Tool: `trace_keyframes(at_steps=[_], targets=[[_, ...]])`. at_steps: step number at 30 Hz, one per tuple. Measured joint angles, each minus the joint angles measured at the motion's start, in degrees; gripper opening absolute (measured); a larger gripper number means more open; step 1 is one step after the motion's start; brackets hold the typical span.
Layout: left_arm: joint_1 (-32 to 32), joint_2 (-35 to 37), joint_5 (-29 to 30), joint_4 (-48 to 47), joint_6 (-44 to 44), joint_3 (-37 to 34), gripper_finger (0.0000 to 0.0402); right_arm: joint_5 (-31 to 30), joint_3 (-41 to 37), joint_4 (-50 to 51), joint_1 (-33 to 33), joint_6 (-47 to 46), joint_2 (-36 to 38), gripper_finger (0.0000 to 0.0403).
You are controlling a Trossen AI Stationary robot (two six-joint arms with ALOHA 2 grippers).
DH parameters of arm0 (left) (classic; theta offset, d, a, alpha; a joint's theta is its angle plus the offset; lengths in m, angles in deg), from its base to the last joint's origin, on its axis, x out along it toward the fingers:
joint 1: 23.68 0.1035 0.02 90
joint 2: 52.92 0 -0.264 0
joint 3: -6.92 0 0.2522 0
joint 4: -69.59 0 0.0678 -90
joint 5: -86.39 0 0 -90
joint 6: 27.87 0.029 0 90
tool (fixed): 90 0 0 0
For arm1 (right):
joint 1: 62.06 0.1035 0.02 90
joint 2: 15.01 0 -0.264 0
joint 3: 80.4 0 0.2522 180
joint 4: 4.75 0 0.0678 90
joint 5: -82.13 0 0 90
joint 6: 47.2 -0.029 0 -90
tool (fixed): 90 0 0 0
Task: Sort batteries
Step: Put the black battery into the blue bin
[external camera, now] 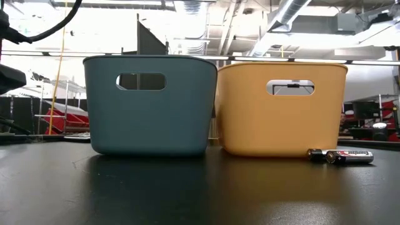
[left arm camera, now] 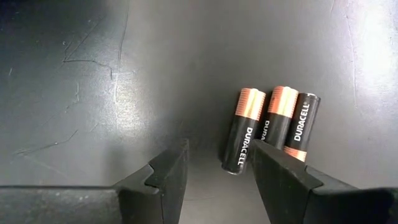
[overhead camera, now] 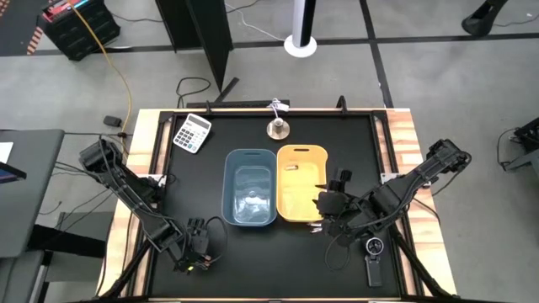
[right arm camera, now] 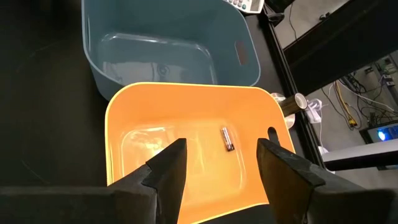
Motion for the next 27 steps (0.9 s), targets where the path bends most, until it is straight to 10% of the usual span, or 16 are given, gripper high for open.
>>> trace_keyframes(at_steps=[27], targets=[[-1.03, -4.22, 1.82, -0.03, -1.52, 0.15, 0.0168, 0.0, 0.0, 0.02, -0.02, 0.0, 0.0, 0.021]])
